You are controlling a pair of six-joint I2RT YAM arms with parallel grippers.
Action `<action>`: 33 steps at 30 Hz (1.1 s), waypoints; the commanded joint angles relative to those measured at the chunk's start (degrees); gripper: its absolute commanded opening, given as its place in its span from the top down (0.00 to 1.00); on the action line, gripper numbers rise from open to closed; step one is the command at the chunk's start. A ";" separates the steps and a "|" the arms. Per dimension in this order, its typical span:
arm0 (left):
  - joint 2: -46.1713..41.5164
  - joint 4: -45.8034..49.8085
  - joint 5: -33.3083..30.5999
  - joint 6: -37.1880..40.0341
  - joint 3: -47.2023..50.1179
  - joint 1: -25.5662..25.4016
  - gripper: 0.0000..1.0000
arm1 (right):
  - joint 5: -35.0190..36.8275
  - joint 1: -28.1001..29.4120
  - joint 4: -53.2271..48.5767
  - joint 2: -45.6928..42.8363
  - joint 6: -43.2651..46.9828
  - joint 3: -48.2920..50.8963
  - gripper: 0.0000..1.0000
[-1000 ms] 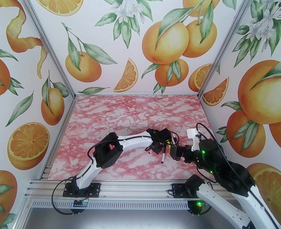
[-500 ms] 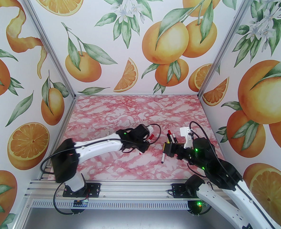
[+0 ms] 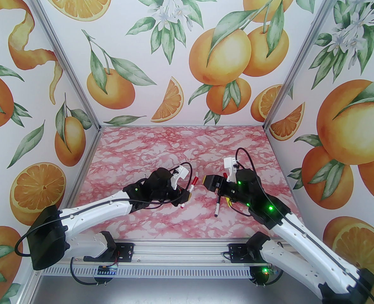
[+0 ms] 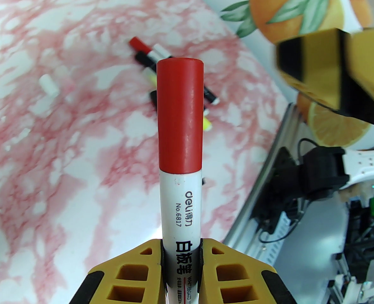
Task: Open the pen caps
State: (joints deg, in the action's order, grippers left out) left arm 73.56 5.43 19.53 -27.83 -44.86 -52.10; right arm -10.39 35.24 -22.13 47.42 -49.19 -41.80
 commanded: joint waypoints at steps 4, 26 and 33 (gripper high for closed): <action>-2.04 -10.70 4.43 -4.81 2.97 0.32 0.82 | 2.09 1.66 8.42 3.32 -3.45 0.49 0.44; 1.85 -18.40 3.24 -8.65 3.39 -2.78 0.82 | 5.95 5.57 11.46 8.39 -5.39 0.42 0.67; 1.02 -17.34 2.89 -7.92 3.55 -2.77 0.83 | 5.84 5.86 9.13 8.96 -4.51 0.05 0.66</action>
State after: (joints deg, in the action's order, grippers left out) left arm 75.02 -10.98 22.61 -36.03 -41.34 -54.57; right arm -5.32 40.47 -12.36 55.61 -54.17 -41.76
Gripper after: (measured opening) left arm 0.178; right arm 0.335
